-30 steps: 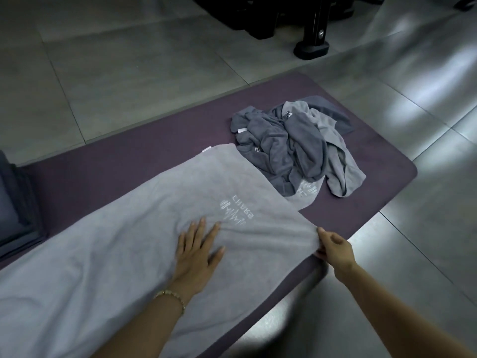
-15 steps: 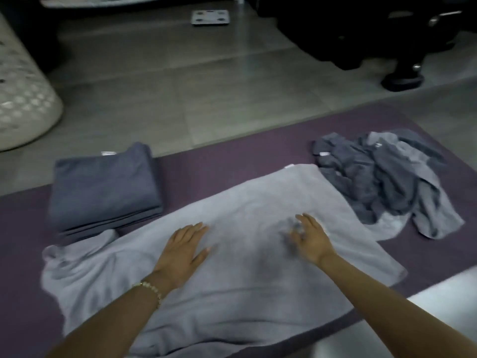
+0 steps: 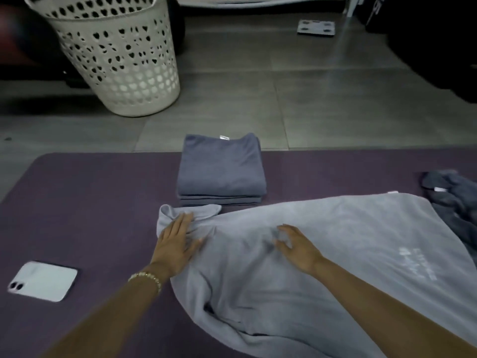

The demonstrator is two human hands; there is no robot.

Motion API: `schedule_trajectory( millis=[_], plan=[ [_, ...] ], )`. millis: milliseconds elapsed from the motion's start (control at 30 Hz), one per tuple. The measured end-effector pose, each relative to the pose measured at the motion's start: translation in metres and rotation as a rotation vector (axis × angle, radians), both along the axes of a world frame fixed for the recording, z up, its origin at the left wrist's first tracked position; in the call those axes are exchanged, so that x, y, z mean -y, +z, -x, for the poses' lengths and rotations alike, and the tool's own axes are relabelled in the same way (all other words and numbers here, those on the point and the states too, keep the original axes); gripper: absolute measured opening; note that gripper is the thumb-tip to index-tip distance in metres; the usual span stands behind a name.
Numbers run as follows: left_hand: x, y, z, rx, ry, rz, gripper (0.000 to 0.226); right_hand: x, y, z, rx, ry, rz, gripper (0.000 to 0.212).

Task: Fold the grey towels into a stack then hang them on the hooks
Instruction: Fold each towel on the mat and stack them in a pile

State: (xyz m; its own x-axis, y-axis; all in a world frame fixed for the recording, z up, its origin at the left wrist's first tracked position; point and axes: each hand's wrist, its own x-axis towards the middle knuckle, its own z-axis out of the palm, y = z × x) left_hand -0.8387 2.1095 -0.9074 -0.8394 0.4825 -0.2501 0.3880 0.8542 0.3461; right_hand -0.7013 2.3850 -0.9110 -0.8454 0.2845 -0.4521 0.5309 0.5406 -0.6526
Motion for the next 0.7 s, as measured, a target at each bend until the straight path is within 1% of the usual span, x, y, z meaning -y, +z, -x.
schedule_trajectory(
  millis=[67,100,200,300,367,400,467,567,633,667,700],
  plan=[
    [-0.005,-0.004,0.015,-0.002,-0.002,-0.029,0.1,0.013,0.004,0.016,-0.009,-0.001,0.037,0.054],
    [-0.007,-0.006,0.021,-0.005,-0.004,-0.028,0.097,0.02,0.005,0.023,-0.018,-0.017,0.062,0.053],
    [-0.01,-0.014,0.033,-0.002,0.004,0.014,0.065,0.044,0.003,0.043,-0.041,-0.09,0.152,0.051],
    [-0.009,-0.022,0.034,0.007,0.003,0.051,0.052,0.067,-0.005,0.059,-0.048,-0.108,0.24,0.051],
    [-0.006,-0.028,0.032,-0.014,0.001,0.004,0.043,0.079,-0.011,0.065,-0.038,-0.098,0.292,0.049],
    [-0.004,-0.031,0.031,-0.033,-0.011,-0.029,0.044,0.084,-0.015,0.067,-0.034,-0.096,0.307,0.048],
    [-0.003,-0.034,0.028,0.0,-0.042,-0.055,0.062,0.094,-0.018,0.073,-0.026,-0.104,0.356,0.047],
    [-0.003,-0.031,0.023,0.084,0.009,-0.048,0.071,0.11,-0.018,0.089,-0.025,-0.166,0.487,0.041],
    [0.0,-0.03,0.02,0.065,-0.001,-0.062,0.081,0.118,-0.02,0.102,-0.069,-0.23,0.506,0.031],
    [0.002,-0.031,0.018,0.059,0.0,-0.097,0.081,0.12,-0.02,0.106,-0.106,-0.246,0.496,0.03],
    [0.006,-0.029,0.016,0.097,0.03,-0.14,0.079,0.123,-0.02,0.109,-0.138,-0.241,0.471,0.032]
  ],
)
